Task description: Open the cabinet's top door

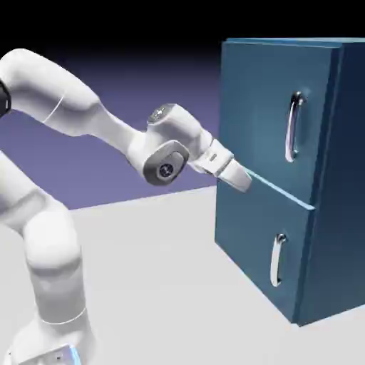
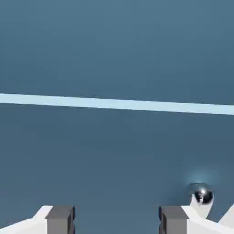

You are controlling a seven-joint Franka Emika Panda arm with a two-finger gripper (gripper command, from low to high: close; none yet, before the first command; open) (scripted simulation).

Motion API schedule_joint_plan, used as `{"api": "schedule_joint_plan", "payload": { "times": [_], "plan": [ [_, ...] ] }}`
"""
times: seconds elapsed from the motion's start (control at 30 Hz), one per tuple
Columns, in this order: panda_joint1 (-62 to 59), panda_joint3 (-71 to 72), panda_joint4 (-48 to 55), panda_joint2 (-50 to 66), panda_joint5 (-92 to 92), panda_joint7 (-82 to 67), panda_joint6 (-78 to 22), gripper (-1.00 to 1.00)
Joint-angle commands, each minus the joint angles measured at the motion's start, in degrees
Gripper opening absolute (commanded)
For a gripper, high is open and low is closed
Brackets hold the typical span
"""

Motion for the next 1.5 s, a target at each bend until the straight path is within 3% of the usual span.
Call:
{"api": "schedule_joint_plan", "payload": {
  "times": [0.0,1.47],
  "plan": [
    [0.7,-0.8,0.4,-0.3,-2.5,-0.9,-0.1,0.0],
    [33.2,-38.2,18.2,-14.4,-112.2,-41.5,-3.9,0.0]
  ]
}}
